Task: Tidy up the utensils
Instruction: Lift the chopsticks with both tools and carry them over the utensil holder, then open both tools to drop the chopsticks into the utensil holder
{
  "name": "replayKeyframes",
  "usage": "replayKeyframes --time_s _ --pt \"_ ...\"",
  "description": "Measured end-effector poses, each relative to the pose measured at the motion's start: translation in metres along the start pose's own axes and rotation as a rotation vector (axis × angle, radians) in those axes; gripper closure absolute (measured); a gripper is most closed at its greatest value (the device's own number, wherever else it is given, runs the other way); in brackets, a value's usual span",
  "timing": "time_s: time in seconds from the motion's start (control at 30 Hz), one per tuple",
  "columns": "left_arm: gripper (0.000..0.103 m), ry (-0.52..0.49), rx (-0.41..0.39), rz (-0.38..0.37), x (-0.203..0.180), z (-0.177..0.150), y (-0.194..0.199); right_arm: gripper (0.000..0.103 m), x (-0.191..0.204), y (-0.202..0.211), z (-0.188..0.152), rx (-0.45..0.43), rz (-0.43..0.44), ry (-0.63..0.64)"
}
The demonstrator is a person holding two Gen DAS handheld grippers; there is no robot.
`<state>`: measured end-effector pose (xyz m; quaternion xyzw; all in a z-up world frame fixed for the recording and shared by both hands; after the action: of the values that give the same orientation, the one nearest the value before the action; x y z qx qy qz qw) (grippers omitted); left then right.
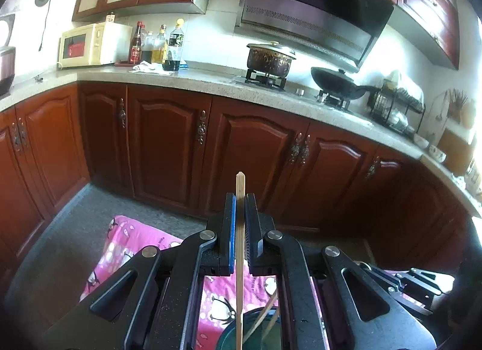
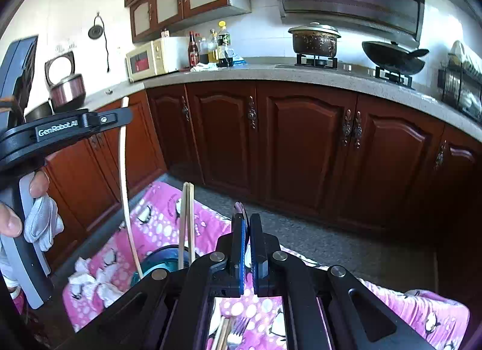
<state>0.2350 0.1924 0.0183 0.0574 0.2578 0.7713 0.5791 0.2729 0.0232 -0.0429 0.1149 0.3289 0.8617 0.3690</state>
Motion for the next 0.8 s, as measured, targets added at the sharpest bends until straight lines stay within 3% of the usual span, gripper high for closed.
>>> replayKeyframes --time_s 0.2,0.67,0.8 --pt "0.099 -0.043 -0.012 0.025 -0.003 -0.020 -0.007 0.100 0.008 -0.012 -0.011 0.014 -0.023 0.042" --pt "0.099 -0.076 0.103 0.009 -0.005 -0.079 -0.001 0.098 0.035 -0.024 -0.045 0.093 -0.003 0.081" --pt "0.099 -0.079 0.096 0.012 -0.004 -0.082 0.008 0.097 0.041 -0.033 -0.054 0.127 0.009 0.086"
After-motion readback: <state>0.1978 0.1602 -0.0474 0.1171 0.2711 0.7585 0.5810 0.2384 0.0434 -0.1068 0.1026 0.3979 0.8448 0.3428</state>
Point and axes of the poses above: each gripper's, at about its wrist camera, not at the fingertips, and y roughly against the way its jaws point, x to its left, z to its top, the point moved 7 cm from there along -y, roughly the way its jaws point, and after that the axes turned 3 degrees about z, right-handed, at the moved point
